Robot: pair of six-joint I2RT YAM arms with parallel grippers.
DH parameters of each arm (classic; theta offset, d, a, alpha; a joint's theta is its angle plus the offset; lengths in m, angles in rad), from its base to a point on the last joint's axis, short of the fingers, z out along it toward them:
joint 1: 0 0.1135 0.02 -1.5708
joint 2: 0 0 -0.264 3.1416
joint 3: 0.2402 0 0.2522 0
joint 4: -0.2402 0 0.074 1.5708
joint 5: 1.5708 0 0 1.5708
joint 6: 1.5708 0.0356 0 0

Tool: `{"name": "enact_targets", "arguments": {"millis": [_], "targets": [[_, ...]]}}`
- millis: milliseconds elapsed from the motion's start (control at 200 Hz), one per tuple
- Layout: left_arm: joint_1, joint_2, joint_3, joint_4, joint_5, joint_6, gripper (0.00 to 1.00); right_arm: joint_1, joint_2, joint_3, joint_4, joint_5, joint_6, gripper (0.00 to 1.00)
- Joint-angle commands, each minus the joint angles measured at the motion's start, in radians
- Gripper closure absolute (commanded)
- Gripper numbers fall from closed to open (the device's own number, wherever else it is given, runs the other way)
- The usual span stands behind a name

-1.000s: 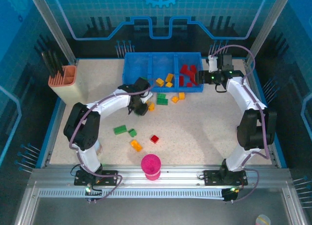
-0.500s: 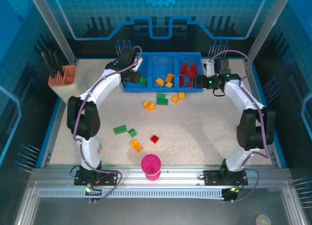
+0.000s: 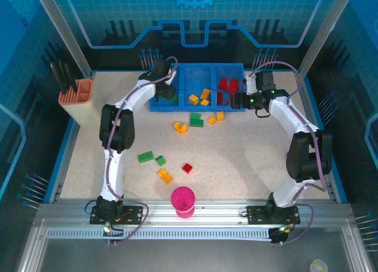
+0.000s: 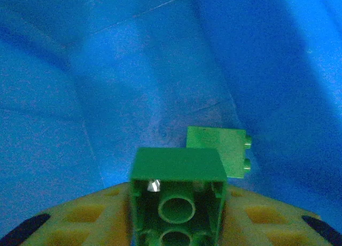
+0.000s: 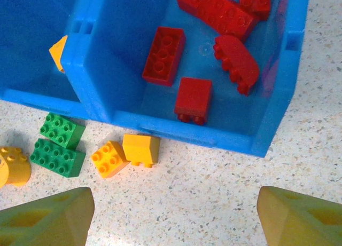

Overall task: Sort the legos into containers by color
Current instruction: Place the lego in the container, then pick up the lego from the center of the table.

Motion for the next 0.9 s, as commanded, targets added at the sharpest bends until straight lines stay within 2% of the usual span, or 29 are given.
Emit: {"name": "enact_targets", "arguments": {"millis": [0,100,290,430,490,595,761,896], "targets": [[0.008,-0.004,0.044,0.008,0.016,-0.002,0.50,0.014,-0.028,0.013,-0.027,0.008,-0.007,0.19],[0.008,-0.034,0.039,0.010,0.027,-0.012,0.41,0.016,-0.023,0.010,-0.024,0.006,-0.008,0.19],[-0.011,-0.150,-0.003,-0.001,0.053,-0.073,0.40,0.016,-0.021,0.005,-0.009,-0.002,-0.013,0.18],[-0.068,-0.245,-0.082,-0.059,0.044,-0.118,0.36,0.014,-0.028,-0.003,0.004,-0.003,-0.026,0.18],[-0.104,-0.289,-0.137,-0.056,0.040,-0.148,0.28,0.013,-0.033,-0.010,0.007,0.000,-0.034,0.17],[-0.171,-0.353,-0.252,0.001,0.086,-0.227,0.27,0.006,-0.043,-0.029,0.025,-0.014,-0.045,0.16],[-0.275,-0.320,-0.286,0.007,0.065,-0.316,0.27,-0.006,-0.054,-0.061,0.055,-0.047,-0.054,0.16],[-0.323,-0.273,-0.313,0.066,0.021,-0.355,0.27,-0.010,-0.085,-0.086,0.055,-0.055,-0.069,0.16]]}}
